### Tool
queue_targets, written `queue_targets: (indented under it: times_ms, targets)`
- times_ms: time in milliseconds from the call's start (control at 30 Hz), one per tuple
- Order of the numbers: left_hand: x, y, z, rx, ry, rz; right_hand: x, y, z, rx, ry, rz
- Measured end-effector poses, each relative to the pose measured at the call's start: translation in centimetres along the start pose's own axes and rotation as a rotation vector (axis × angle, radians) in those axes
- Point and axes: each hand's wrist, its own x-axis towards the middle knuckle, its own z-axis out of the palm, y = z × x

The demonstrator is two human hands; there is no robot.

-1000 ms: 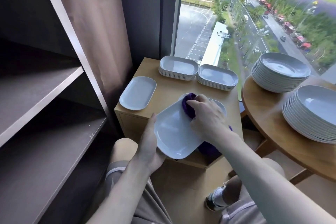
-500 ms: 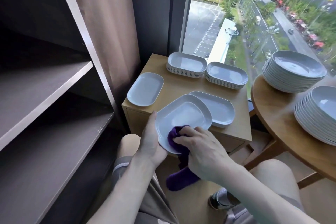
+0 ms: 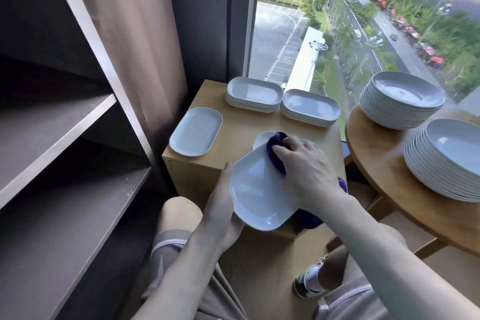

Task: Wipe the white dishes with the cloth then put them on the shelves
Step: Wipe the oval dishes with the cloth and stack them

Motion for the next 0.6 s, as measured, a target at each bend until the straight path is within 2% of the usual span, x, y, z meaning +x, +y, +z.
queue_targets:
  times_ms: [167, 267, 433, 600]
  targets:
    - [-0.1, 0.0, 0.2, -0.151, 0.063, -0.064, -2.8, -5.0, 0.7, 0.022, -0.072, -0.288]
    - [0.0, 0.1, -0.4, -0.250, 0.100, -0.100, -4.7, -7.0, 1.3, 0.020, -0.156, -0.360]
    - [0.3, 1.1, -1.1, -0.255, 0.121, -0.027, -5.4, -5.1, 1.3, 0.065, -0.222, -0.316]
    - [0.2, 1.5, -0.8, -0.151, 0.118, 0.062, -3.3, -1.3, 1.8, 0.006, -0.131, -0.125]
